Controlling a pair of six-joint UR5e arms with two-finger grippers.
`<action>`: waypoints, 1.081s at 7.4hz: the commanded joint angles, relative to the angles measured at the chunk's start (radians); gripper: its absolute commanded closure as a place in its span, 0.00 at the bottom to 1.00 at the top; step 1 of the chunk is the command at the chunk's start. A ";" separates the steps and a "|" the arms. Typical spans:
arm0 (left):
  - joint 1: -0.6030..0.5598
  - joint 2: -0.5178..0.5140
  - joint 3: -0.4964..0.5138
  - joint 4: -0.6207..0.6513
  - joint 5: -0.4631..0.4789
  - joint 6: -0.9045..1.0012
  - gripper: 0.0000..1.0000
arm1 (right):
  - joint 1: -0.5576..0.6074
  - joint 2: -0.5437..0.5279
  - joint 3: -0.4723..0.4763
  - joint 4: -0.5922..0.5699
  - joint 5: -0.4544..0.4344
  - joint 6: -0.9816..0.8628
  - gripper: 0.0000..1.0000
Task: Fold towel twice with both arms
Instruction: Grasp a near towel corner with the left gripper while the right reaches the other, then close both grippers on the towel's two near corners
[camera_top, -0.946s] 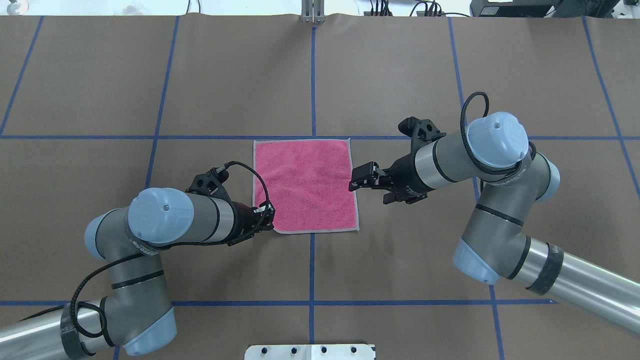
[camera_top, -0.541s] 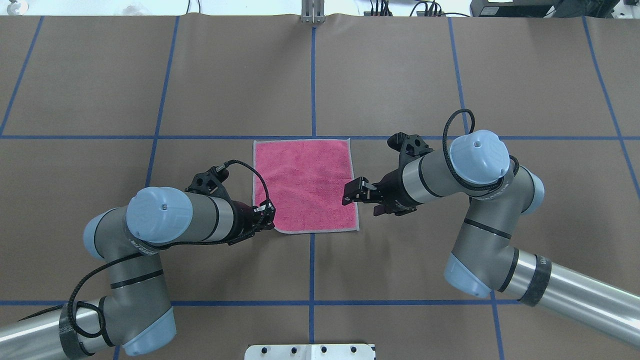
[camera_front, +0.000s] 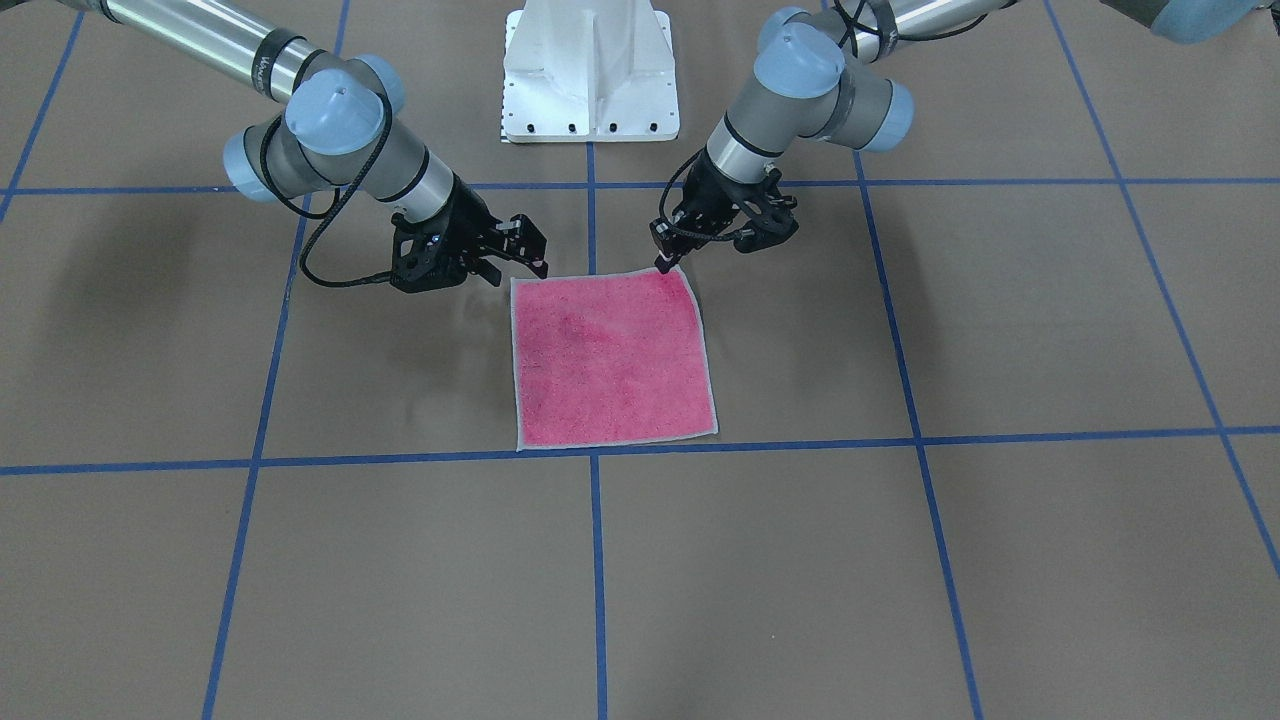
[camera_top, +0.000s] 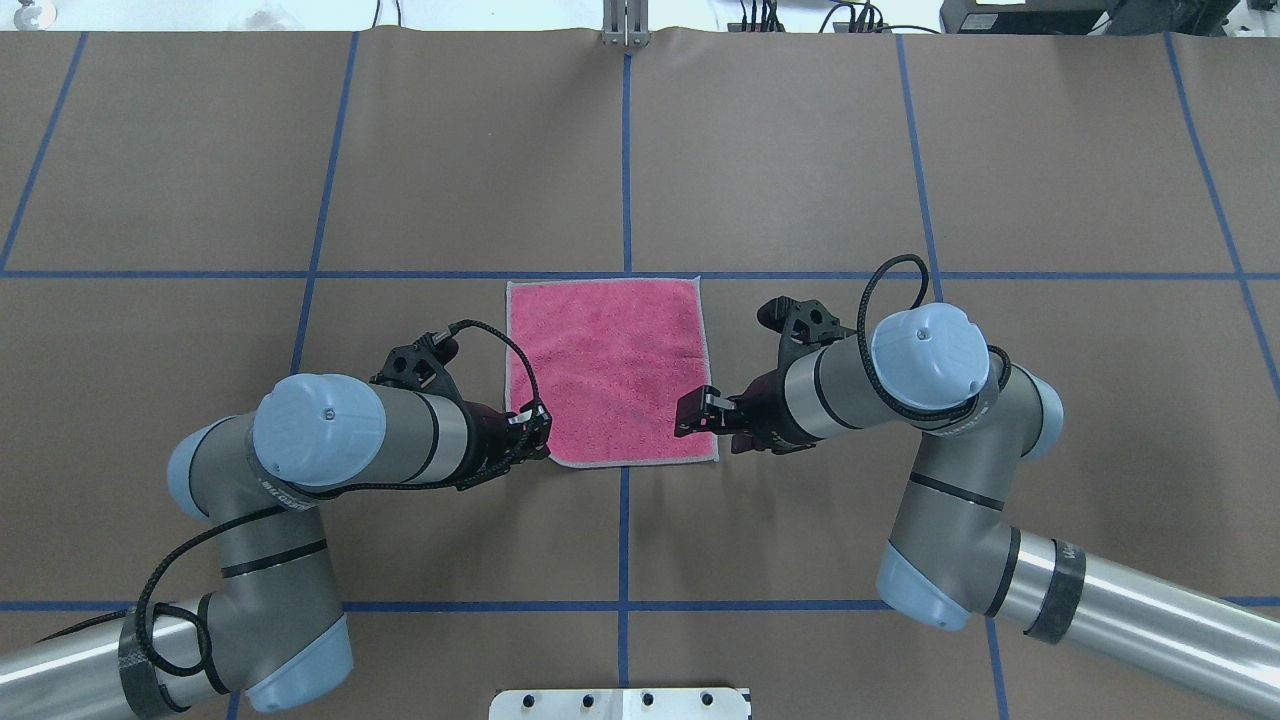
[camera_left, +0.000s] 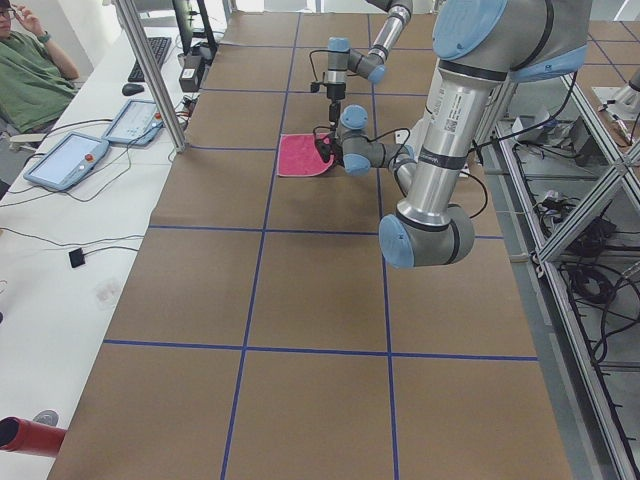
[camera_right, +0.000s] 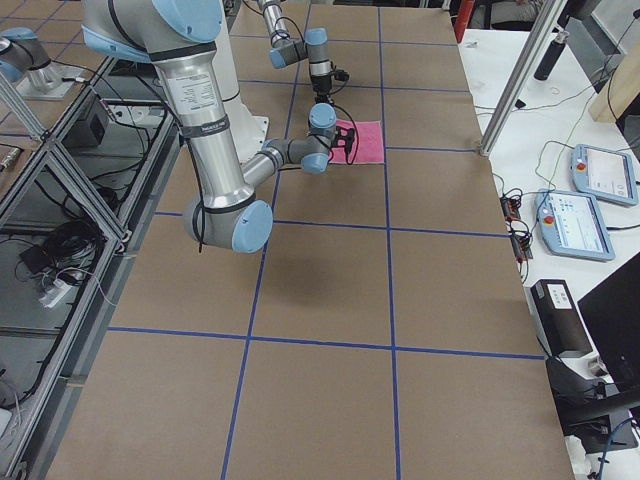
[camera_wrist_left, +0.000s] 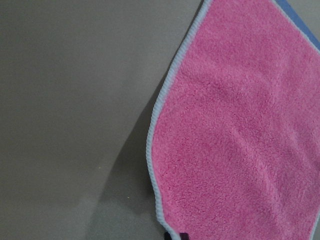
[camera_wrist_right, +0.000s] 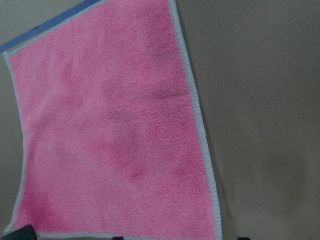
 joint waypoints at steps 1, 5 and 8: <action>0.000 0.001 0.000 0.000 0.000 0.002 1.00 | -0.004 0.008 -0.020 0.005 -0.004 0.001 0.23; 0.000 0.001 0.000 0.000 0.000 0.003 1.00 | -0.005 0.011 -0.019 0.005 -0.004 0.004 0.36; 0.000 0.001 0.000 0.000 0.000 0.003 1.00 | -0.004 0.003 -0.019 0.005 -0.003 0.001 0.35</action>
